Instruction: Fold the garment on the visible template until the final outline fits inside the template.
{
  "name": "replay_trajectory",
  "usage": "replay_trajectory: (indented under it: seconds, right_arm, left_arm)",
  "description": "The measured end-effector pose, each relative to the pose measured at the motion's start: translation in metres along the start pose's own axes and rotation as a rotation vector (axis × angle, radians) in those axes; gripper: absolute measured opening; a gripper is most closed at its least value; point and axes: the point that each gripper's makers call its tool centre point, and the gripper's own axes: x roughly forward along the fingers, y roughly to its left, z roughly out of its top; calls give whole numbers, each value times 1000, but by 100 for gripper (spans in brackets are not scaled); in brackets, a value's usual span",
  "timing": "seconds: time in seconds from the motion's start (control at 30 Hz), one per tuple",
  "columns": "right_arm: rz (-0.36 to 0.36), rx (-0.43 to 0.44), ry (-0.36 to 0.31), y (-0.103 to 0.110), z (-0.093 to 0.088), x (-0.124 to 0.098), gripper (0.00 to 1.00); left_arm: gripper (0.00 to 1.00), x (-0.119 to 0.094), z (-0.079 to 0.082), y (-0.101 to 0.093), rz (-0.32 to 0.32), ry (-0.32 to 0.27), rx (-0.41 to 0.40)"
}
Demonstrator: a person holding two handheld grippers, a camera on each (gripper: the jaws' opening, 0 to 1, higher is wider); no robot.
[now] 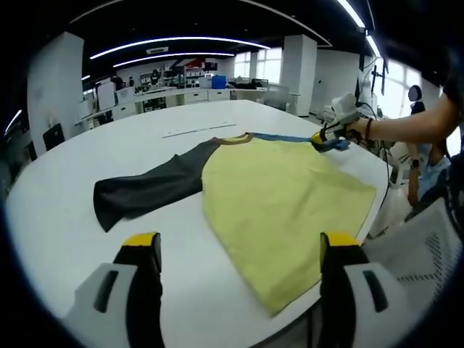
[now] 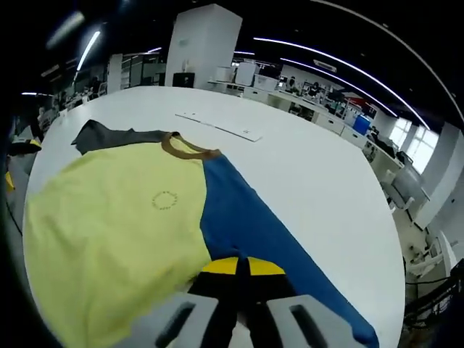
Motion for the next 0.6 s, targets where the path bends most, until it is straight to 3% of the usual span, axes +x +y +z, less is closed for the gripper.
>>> replay_trajectory:
  seconds: [0.27, 0.37, 0.43, 0.6]
  right_arm:
    - [-16, -12, 27, -1, -7, 2, 0]
    - [-8, 45, 13, 0, -4, 0, 1]
    - [-3, 117, -2, -2, -3, -3, 8]
    - [-19, 151, -13, -14, -5, -13, 28]
  left_arm:
    - [88, -1, 0, 1, 5, -1, -1]
    - [89, -2, -1, 2, 6, 4, -1]
    - [89, -2, -1, 2, 4, 5, 1]
    - [89, -1, 0, 2, 2, 5, 8]
